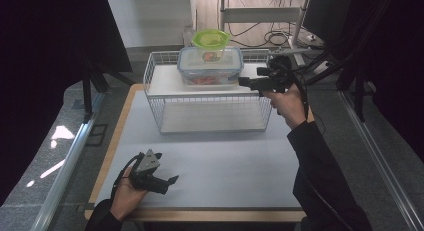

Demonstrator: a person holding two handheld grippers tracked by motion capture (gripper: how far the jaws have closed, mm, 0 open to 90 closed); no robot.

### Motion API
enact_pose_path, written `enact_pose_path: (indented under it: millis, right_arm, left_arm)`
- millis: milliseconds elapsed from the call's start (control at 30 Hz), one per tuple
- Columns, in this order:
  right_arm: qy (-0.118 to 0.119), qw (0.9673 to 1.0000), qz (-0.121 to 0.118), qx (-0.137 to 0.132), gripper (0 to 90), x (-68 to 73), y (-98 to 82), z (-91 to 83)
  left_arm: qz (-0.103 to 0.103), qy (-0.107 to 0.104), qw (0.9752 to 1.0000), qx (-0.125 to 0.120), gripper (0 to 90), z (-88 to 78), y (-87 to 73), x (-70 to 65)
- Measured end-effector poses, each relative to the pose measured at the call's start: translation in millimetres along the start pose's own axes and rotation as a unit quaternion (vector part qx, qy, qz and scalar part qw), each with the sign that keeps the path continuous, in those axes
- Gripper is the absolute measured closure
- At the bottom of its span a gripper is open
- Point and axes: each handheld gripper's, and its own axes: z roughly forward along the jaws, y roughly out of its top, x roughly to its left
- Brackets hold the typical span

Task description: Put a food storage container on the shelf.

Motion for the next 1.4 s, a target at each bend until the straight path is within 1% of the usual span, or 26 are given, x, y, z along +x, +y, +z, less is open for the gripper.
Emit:
enact_pose_path:
  millis: [167, 233, 467, 500, 667, 700, 833, 900, 967, 1200, 1233, 1400]
  right_arm:
    - [0.006, 1.0, -0.005, 0.006, 8.5, 3.7, -9.2, -3.3]
    - [0.01, 0.9999, -0.007, 0.01, 7.7, 7.4, -15.0, -4.9]
    - [0.016, 0.9997, -0.012, 0.017, 6.9, 15.4, -26.7, -7.3]
    - [0.016, 0.9996, -0.014, 0.017, 6.7, 16.7, -28.5, -7.8]
    - [0.019, 0.9995, -0.018, 0.018, 6.0, 22.3, -38.2, -9.8]
    - [0.019, 0.9994, -0.022, 0.02, 5.7, 24.2, -42.3, -9.8]
    - [0.014, 0.9991, -0.029, 0.026, 5.3, 27.4, -48.4, -9.2]
    - [0.014, 0.999, -0.035, 0.026, 5.1, 28.8, -52.3, -8.4]
    - [0.016, 0.9989, -0.034, 0.028, 4.9, 30.5, -55.9, -8.4]
    - [0.017, 0.9986, -0.043, 0.025, 4.7, 34.4, -68.3, -6.0]
    - [0.016, 0.9983, -0.049, 0.027, 4.6, 35.4, -71.8, -4.9]
    - [0.02, 0.9983, -0.047, 0.029, 4.3, 37.7, -79.1, -3.8]
  left_arm:
    - [0.001, -0.001, 1.0, 0.0, 3.4, -0.4, 0.2, 0.3]
    - [-0.002, -0.007, 1.0, -0.003, 3.2, -0.5, 0.2, 0.5]
    - [-0.004, -0.01, 0.9999, -0.006, 2.8, -0.8, 0.2, 0.7]
    - [-0.008, -0.01, 0.9999, -0.008, 2.8, -0.6, 0.2, 0.3]
    - [-0.005, -0.01, 0.9999, -0.006, 2.8, -0.6, 0.3, 0.4]
    - [-0.005, -0.01, 0.9999, -0.005, 2.8, -0.6, 0.3, 0.4]
    - [-0.004, -0.01, 0.9999, -0.005, 2.8, -0.5, 0.3, 0.2]
    - [-0.004, -0.01, 0.9999, -0.005, 2.8, -0.4, 0.4, 0.2]
    - [-0.003, -0.01, 0.9999, -0.004, 2.8, -0.4, 0.3, 0.2]
    - [-0.003, -0.012, 0.9999, -0.004, 2.8, -0.3, 0.3, -0.3]
    - [-0.003, -0.012, 0.9999, -0.004, 2.8, -0.4, 0.3, -0.4]
    - [-0.003, -0.013, 0.9999, -0.005, 2.8, -0.4, 0.4, -0.4]
